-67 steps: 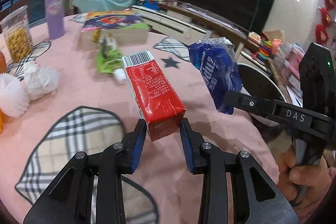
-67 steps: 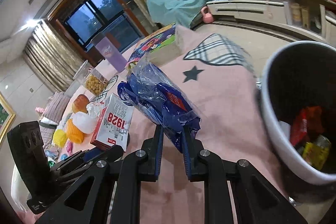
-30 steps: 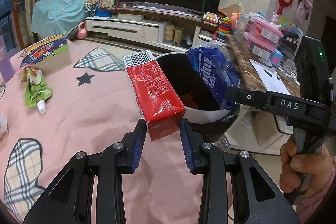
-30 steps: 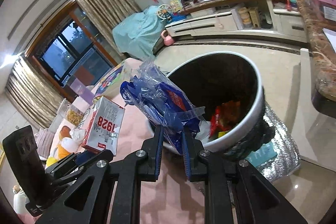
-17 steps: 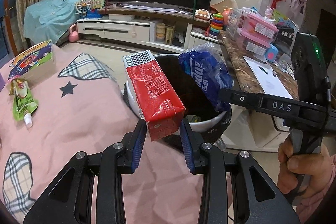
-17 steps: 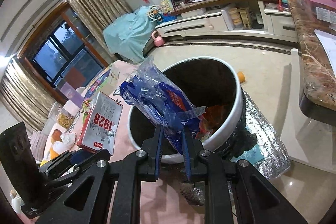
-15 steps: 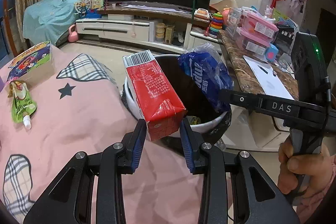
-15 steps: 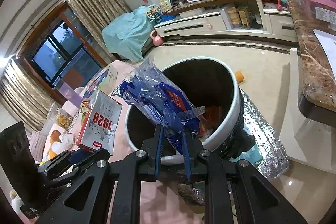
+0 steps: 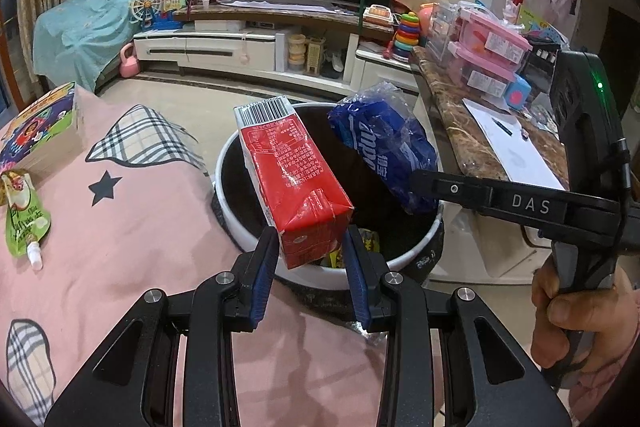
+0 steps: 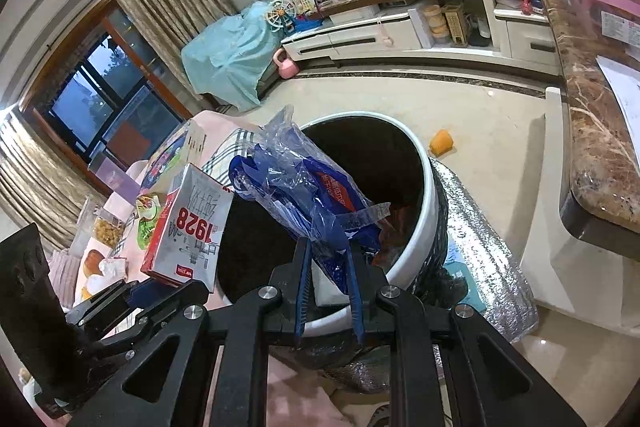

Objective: Collect trash
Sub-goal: 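Carry the red juice box and blue bag over the bin, then open both tools to drop the juice box and blue bag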

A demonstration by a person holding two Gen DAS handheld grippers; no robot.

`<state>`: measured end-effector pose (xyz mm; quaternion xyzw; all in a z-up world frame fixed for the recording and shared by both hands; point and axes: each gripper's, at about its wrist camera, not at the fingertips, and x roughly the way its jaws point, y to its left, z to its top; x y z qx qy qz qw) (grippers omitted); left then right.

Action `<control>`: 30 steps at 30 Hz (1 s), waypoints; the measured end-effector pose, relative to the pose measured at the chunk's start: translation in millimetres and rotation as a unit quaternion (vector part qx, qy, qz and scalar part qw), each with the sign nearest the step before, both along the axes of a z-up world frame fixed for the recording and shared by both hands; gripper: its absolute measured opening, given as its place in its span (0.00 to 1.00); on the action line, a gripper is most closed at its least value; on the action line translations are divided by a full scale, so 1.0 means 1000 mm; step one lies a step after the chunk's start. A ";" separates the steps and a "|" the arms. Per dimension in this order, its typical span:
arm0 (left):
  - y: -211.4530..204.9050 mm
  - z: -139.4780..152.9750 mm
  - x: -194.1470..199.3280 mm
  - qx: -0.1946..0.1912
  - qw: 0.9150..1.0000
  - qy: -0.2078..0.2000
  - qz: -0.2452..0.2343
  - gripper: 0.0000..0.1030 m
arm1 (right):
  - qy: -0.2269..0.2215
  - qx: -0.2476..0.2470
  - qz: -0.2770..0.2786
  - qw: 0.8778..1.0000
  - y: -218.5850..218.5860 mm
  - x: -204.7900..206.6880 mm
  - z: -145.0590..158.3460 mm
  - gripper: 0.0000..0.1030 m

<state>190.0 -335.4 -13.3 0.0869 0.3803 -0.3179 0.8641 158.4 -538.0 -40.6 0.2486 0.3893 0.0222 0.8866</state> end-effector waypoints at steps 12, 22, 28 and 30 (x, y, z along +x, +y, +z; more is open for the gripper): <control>-0.009 -0.005 0.014 0.007 1.000 0.019 -0.005 0.31 | 0.013 -0.001 0.003 1.000 -0.003 0.011 -0.003 0.17; -0.011 -0.006 0.021 0.009 1.000 0.024 -0.001 0.31 | 0.020 0.003 0.005 1.000 -0.004 0.016 -0.004 0.18; -0.009 -0.008 0.023 0.004 0.999 0.039 0.004 0.32 | 0.020 0.007 0.003 1.000 -0.003 0.018 -0.002 0.22; -0.007 -0.007 0.024 0.002 0.999 0.041 0.008 0.34 | 0.019 0.012 0.002 1.000 -0.004 0.018 -0.002 0.30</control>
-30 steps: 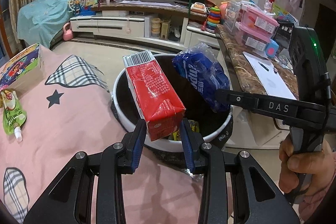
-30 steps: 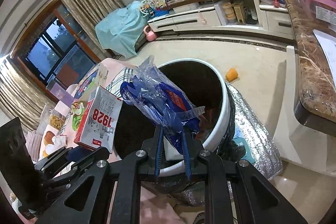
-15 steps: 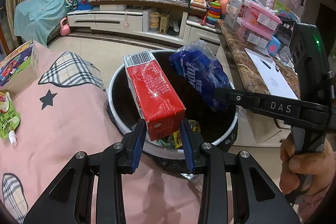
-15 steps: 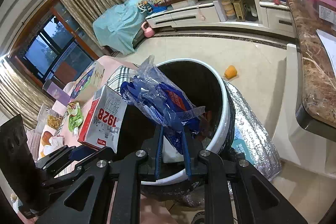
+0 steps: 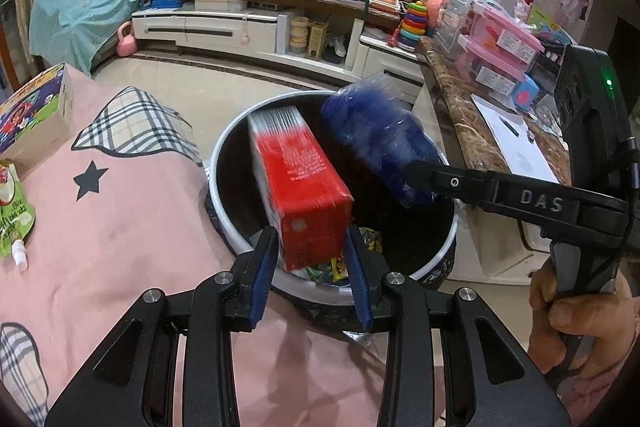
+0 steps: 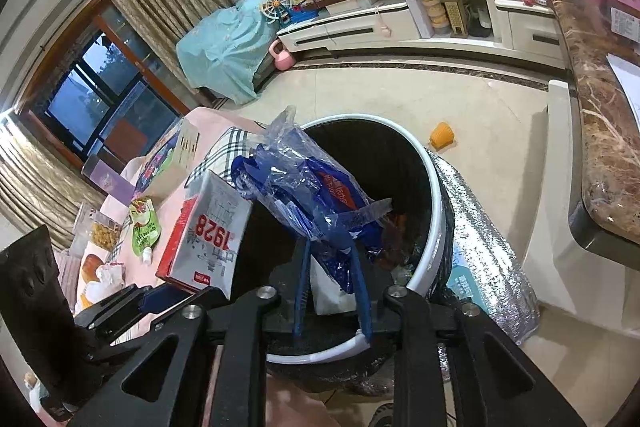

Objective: Collect trash
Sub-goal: 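Open both tools to drop the juice box and blue bag, then move both open tools back toward the orange foam net and white wrapper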

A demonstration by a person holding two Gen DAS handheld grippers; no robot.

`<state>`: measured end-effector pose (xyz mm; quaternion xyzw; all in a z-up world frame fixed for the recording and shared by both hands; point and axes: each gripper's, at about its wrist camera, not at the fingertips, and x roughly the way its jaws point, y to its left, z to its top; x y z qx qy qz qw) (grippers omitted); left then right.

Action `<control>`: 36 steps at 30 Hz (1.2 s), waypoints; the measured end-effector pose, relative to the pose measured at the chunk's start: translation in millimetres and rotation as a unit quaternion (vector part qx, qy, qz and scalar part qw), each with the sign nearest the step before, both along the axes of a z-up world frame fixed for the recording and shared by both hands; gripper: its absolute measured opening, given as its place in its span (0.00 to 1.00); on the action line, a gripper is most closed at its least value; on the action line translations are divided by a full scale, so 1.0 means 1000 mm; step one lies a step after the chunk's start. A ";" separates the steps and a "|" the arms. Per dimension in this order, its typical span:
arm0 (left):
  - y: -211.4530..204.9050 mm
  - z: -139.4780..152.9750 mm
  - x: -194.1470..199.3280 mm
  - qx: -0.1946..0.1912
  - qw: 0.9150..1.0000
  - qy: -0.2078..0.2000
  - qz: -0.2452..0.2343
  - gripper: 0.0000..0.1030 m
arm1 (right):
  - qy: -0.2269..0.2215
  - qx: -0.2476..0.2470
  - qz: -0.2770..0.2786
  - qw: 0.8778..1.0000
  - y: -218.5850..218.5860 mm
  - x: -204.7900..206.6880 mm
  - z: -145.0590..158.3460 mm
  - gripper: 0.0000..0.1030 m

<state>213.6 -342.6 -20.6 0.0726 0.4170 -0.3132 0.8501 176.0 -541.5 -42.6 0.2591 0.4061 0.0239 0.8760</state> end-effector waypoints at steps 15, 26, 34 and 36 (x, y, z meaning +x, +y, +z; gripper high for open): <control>0.055 -0.002 -0.017 -0.024 0.997 -0.010 0.071 0.48 | -0.031 0.011 -0.008 0.999 0.017 -0.014 0.005 0.68; 0.131 -0.019 -0.034 -0.041 0.987 0.008 0.155 0.51 | -0.074 0.003 0.012 0.997 0.065 -0.031 0.012 0.74; 0.180 -0.028 -0.046 -0.049 0.977 0.013 0.207 0.51 | -0.093 0.011 0.038 0.995 0.101 -0.034 0.010 0.77; 0.194 -0.030 -0.048 -0.052 0.974 0.015 0.220 0.51 | -0.095 0.014 0.046 0.994 0.110 -0.033 0.009 0.78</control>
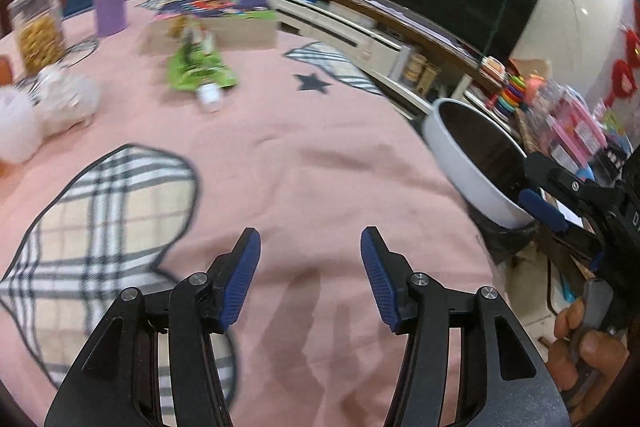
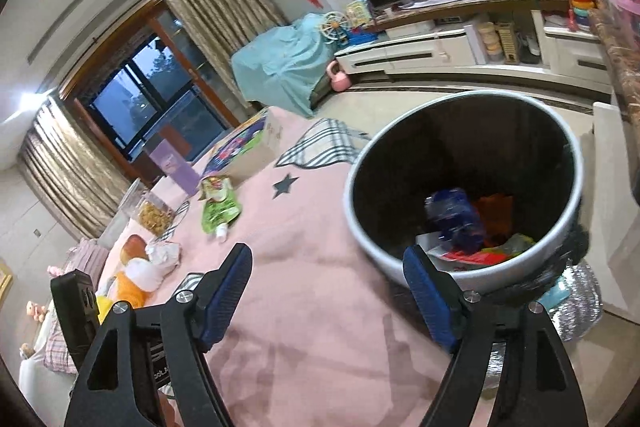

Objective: Collect trash
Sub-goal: 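Move both open tools back toward the orange foam net and white wrapper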

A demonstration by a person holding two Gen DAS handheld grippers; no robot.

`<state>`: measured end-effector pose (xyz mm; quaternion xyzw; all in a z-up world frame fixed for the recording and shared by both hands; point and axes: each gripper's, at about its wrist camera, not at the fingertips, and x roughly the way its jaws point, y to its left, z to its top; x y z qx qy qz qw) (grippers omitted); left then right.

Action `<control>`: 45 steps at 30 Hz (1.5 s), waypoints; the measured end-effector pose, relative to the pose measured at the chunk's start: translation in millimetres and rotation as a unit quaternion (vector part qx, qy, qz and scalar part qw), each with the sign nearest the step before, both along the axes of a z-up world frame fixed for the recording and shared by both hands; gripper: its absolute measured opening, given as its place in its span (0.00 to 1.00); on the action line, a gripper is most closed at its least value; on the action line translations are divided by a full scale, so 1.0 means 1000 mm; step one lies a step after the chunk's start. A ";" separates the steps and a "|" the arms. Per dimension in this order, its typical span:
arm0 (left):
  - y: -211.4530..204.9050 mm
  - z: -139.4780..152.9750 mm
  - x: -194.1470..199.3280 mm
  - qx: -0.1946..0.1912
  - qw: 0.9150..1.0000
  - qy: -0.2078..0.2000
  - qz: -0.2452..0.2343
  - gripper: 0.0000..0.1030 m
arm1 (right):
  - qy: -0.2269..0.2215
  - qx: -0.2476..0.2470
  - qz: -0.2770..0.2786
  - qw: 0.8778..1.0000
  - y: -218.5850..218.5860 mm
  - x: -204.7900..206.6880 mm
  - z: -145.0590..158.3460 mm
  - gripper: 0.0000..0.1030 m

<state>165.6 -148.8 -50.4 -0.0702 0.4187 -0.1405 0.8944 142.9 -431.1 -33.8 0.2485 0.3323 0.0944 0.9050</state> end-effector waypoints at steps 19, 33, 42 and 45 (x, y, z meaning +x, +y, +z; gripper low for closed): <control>0.106 -0.007 -0.031 0.005 0.994 -0.003 0.105 0.51 | 0.018 -0.003 0.115 0.993 0.110 0.012 -0.014 0.78; 0.168 -0.010 -0.041 0.001 0.986 -0.001 0.165 0.51 | 0.015 -0.016 0.180 0.983 0.177 0.024 -0.012 0.78; 0.205 -0.009 -0.036 0.003 0.979 -0.003 0.205 0.55 | 0.022 -0.017 0.215 0.976 0.216 0.043 -0.017 0.78; 0.219 -0.007 -0.028 0.003 0.975 -0.005 0.222 0.56 | 0.023 -0.022 0.223 0.974 0.229 0.051 -0.018 0.78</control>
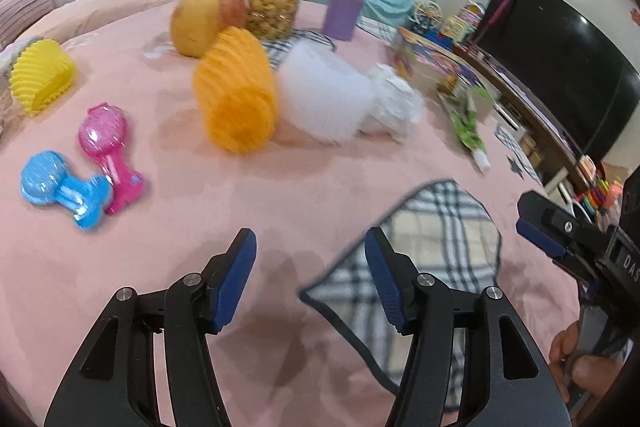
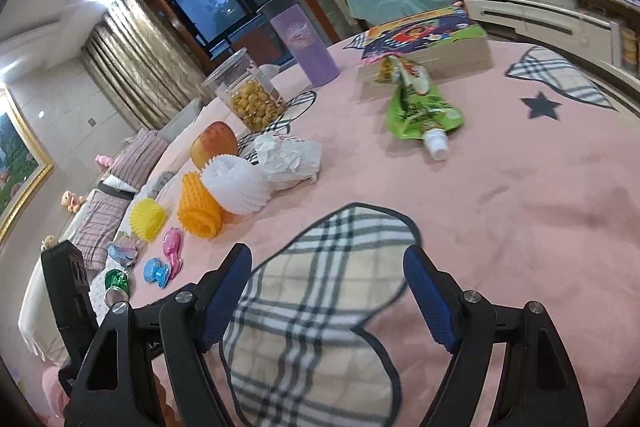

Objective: Collect trash
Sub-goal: 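Move both open tools back toward the orange foam net and white wrapper, then grasp the orange foam net with the left tool while the right tool grasps the white wrapper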

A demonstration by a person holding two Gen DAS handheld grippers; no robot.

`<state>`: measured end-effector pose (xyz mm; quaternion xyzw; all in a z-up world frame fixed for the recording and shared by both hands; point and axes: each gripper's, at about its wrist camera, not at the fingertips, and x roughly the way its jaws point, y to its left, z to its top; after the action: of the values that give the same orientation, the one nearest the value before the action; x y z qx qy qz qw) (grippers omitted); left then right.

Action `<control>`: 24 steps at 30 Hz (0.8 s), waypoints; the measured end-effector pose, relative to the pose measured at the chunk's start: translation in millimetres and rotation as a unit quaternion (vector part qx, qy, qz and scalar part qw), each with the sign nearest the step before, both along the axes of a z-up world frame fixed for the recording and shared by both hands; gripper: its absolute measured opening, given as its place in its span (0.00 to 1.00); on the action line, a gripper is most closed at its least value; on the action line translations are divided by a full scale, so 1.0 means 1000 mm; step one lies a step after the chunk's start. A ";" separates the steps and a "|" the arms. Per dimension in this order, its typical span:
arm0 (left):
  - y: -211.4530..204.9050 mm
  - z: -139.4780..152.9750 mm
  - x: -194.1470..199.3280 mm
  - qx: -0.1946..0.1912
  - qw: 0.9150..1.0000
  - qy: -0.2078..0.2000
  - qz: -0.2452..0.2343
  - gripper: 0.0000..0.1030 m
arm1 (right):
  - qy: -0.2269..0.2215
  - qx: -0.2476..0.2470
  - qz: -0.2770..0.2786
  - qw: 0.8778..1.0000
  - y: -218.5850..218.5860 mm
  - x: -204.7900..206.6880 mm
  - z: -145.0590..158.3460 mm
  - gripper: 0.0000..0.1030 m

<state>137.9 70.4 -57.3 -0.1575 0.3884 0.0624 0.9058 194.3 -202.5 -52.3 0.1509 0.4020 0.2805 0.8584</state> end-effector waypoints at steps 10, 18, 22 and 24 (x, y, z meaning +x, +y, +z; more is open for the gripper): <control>0.039 0.008 0.033 0.008 0.999 -0.012 0.044 0.63 | 0.002 -0.005 0.024 1.000 0.038 0.035 -0.005 0.78; 0.054 0.005 0.056 0.008 0.999 -0.017 0.041 0.63 | 0.014 -0.007 0.040 0.999 0.065 0.072 -0.017 0.78; 0.053 0.001 0.061 0.004 0.999 -0.017 0.030 0.59 | 0.020 -0.003 0.046 0.999 0.075 0.085 -0.021 0.78; 0.052 -0.001 0.064 0.002 1.000 -0.015 0.022 0.49 | 0.024 -0.002 0.049 0.998 0.080 0.091 -0.024 0.78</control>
<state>202.2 122.3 -57.8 -0.1651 0.3712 0.0809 0.9102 285.2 -122.9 -76.4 0.1356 0.4301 0.3180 0.8340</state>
